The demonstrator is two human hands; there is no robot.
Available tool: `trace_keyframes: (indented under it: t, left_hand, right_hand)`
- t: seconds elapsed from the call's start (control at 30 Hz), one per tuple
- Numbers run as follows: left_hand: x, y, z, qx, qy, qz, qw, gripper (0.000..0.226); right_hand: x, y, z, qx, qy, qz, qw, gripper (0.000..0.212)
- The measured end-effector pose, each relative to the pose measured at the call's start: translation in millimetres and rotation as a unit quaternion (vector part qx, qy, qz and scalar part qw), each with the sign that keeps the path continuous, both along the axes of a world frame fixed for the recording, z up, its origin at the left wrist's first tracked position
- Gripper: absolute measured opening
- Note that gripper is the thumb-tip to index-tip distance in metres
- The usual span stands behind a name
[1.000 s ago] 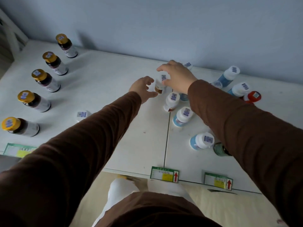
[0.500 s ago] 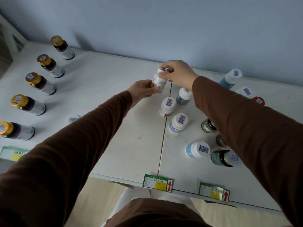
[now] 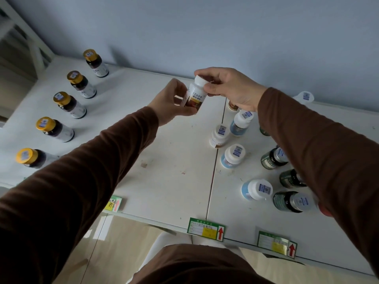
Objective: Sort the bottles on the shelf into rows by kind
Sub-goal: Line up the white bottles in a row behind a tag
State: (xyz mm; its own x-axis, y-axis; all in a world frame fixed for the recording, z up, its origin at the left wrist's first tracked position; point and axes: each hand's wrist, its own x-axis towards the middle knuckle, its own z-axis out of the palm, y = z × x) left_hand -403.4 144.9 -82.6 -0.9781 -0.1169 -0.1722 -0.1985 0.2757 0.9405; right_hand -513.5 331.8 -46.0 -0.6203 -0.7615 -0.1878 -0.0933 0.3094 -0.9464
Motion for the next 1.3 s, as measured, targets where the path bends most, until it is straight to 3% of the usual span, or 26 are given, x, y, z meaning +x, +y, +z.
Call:
trace_keyframes:
  t: [0.2,0.37,0.63,0.97,1.13,1.3]
  left_hand:
    - [14,-26,16,-0.109,0.022,-0.007,0.994,0.058]
    - [35,-85,31,-0.194,-0.021,-0.091,0.977,0.040]
    - [73,-187,19,-0.459,-0.020,-0.153,0.875,0.033]
    - [99,-225,-13,-0.480,-0.030,-0.147,0.864,0.039]
    - [100,-222,-16,-0.470,-0.033,-0.149,0.869,0.039]
    - [99,-218,-10,-0.476,-0.027,-0.156,0.865,0.037]
  right_hand:
    - [26,-33,15,0.036,0.112,-0.037,0.992,0.039]
    - [65,-78,11,0.123,0.255,-0.005,0.959,0.040]
    - [138,-162,-22,0.185,0.289,-0.015,0.939,0.042]
    - [175,-209,-47,0.268,0.314,-0.035,0.910,0.044]
    - [181,-210,-54,0.269,0.309,-0.062,0.910,0.045]
    - [186,-202,-50,0.256,0.286,-0.076,0.920,0.060]
